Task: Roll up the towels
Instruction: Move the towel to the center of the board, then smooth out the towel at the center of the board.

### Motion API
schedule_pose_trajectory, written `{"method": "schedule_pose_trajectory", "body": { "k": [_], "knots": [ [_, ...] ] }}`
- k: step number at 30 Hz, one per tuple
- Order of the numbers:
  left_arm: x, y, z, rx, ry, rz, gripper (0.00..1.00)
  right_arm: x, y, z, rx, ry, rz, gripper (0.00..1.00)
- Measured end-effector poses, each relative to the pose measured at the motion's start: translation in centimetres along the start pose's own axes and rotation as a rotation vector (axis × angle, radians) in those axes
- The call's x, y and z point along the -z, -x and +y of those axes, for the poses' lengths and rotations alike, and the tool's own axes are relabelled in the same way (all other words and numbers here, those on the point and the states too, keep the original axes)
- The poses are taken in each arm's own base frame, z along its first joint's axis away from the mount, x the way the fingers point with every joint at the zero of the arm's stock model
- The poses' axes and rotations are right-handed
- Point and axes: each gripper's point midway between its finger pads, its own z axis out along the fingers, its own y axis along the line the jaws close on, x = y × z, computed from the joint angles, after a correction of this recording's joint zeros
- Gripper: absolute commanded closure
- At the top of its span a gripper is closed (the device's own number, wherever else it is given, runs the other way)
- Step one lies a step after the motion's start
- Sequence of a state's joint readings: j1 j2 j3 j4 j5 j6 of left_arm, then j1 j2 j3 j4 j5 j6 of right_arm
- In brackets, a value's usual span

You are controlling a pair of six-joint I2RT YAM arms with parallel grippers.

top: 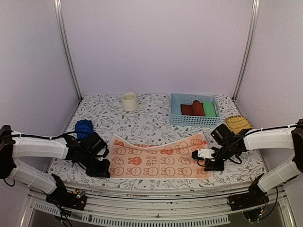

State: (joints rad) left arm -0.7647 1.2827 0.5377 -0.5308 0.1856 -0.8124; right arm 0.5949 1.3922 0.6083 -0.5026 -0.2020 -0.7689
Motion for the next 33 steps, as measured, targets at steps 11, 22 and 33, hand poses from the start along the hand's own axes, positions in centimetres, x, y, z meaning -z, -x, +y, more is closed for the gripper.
{"method": "schedule_pose_trajectory", "body": {
  "k": [11,22,33],
  "knots": [
    [6.2,2.5,-4.0,-0.093,-0.048,-0.088,0.43,5.9,1.0,-1.5,0.017,-0.054,0.005,0.56],
    [7.3,11.4,-6.7,-0.259,-0.083,-0.339,0.01,8.9,6.7,-9.9,-0.201,-0.089,-0.179,0.64],
    [12.9,17.6,-5.2,-0.253,-0.033,-0.715,0.18,7.3,3.1,-14.8,-0.525,-0.122,-0.177,0.53]
  ]
}}
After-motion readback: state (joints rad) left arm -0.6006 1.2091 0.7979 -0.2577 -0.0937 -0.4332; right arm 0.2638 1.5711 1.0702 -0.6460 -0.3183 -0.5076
